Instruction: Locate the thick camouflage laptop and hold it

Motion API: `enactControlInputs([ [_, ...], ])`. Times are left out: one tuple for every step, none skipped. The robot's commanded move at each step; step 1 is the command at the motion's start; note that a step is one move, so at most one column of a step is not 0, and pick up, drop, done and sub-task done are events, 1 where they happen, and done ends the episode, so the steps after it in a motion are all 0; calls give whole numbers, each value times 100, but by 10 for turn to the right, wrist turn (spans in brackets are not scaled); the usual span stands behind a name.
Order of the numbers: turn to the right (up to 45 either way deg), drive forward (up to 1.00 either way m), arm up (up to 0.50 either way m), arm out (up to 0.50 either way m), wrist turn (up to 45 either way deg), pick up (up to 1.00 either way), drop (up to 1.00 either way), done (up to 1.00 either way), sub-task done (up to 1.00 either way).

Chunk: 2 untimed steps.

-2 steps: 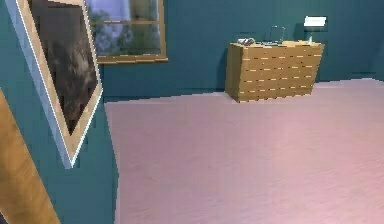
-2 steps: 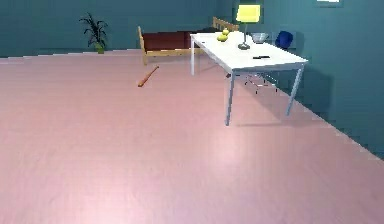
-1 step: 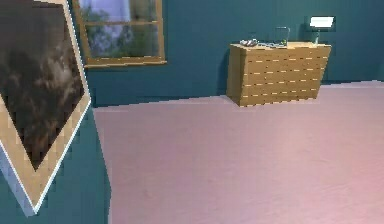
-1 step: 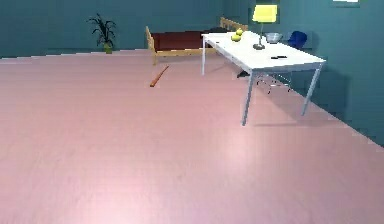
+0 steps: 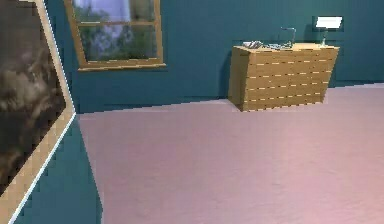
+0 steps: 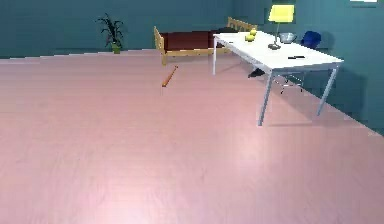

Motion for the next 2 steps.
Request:
enactControlInputs([
  [450, 0, 0, 0, 0, 0, 0, 0, 0],
  [330, 0, 0, 0, 0, 0, 0, 0, 0],
])
